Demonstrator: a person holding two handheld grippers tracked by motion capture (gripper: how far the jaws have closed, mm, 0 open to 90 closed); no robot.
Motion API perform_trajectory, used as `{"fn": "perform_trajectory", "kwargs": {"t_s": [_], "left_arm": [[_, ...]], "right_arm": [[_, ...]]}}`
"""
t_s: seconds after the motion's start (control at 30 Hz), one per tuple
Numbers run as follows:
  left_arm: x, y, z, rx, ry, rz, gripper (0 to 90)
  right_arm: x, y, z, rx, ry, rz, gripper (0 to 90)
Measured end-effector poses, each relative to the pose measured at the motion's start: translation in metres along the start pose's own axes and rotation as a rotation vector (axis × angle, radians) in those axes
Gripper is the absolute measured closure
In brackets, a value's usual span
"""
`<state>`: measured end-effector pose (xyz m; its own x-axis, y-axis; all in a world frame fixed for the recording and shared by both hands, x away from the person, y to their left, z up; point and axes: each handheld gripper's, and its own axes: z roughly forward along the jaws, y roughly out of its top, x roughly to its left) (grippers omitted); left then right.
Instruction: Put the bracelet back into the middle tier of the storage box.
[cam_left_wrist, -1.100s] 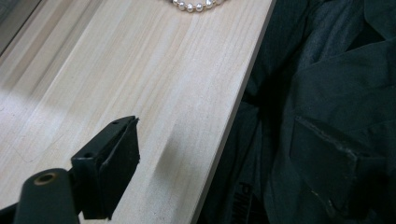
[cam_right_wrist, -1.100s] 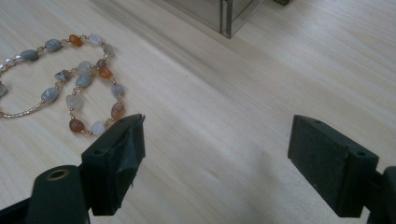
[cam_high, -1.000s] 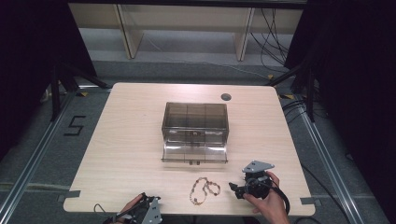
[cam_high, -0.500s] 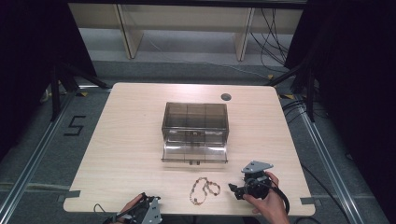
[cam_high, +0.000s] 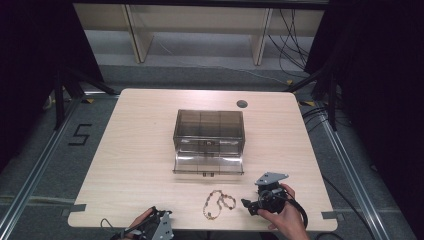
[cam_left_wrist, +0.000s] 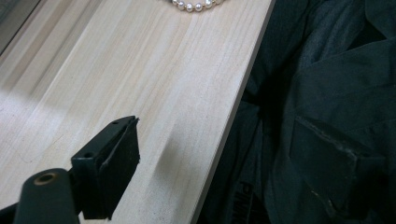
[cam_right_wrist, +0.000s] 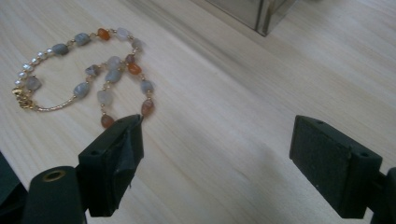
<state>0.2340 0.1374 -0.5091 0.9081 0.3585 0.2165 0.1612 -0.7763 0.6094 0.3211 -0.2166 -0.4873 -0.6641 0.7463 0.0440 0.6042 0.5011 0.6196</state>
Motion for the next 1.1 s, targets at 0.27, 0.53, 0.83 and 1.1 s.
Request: {"fn": "perform_trajectory", "kwargs": {"t_s": [0.27,0.53,0.83,1.1], "left_arm": [[-0.001,0.000,0.001,-0.011,0.008,-0.002,15.8],[0.001,0.000,0.000,0.006,0.000,0.004,15.9],[0.001,-0.001,0.001,0.000,0.012,0.008,15.9],[0.001,0.000,0.002,0.003,0.012,0.005,15.9]], "right_arm": [[0.016,0.016,0.003,0.047,0.038,-0.029,17.7],[0.028,0.026,0.011,0.049,0.056,-0.084,18.0],[0.039,0.035,0.021,0.073,0.067,-0.099,19.4],[0.044,0.038,0.028,0.087,0.095,-0.128,21.1]]}}
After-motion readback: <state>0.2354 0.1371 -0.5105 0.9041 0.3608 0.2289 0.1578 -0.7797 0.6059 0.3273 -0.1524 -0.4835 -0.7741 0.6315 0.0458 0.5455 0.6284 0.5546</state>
